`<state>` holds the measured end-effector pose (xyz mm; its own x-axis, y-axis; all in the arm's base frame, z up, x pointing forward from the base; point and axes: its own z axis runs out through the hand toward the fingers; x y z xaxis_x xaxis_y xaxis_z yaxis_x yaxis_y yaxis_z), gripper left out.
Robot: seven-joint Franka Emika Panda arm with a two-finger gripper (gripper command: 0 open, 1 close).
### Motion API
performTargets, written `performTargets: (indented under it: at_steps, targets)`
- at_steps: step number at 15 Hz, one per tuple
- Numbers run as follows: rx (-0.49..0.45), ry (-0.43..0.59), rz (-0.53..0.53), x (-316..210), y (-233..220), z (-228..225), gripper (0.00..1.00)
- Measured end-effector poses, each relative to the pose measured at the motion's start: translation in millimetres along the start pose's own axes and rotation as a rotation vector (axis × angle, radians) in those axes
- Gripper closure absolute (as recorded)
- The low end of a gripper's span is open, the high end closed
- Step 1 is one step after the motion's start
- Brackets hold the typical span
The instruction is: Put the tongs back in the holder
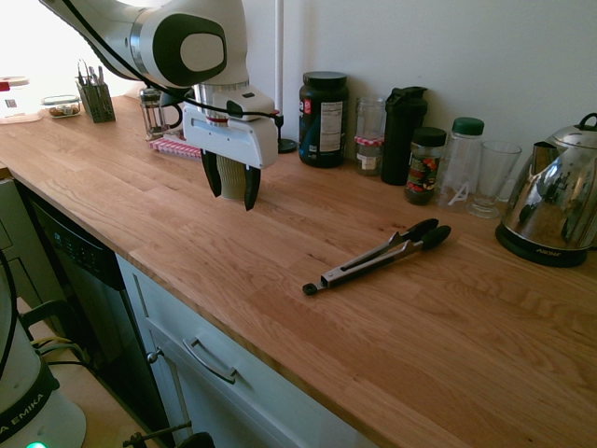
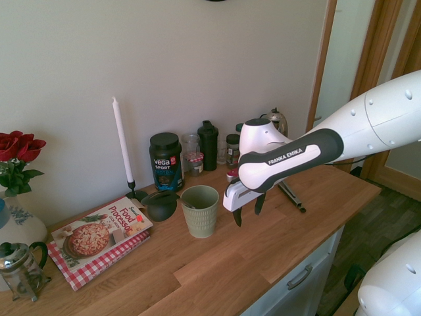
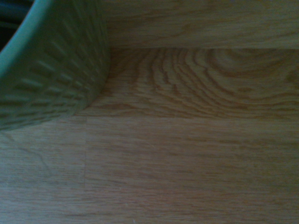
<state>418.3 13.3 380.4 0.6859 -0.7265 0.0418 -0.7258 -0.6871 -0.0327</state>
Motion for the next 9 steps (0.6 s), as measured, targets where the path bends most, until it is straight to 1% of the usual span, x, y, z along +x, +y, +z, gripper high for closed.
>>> performTargets:
  at_steps: [2,3,6,8,9]
  targets:
    - [-0.001,-0.01,0.005,2.0,0.6,2.6,0.0]
    - [0.004,0.001,0.008,7.1,-0.1,-2.0,0.0]
    - [0.045,0.041,0.06,43.8,-2.0,-51.0,0.0]
    - [0.08,0.062,0.14,84.1,16.5,-86.9,0.0]
    - [0.092,0.068,0.185,105.8,31.5,-95.4,0.0]
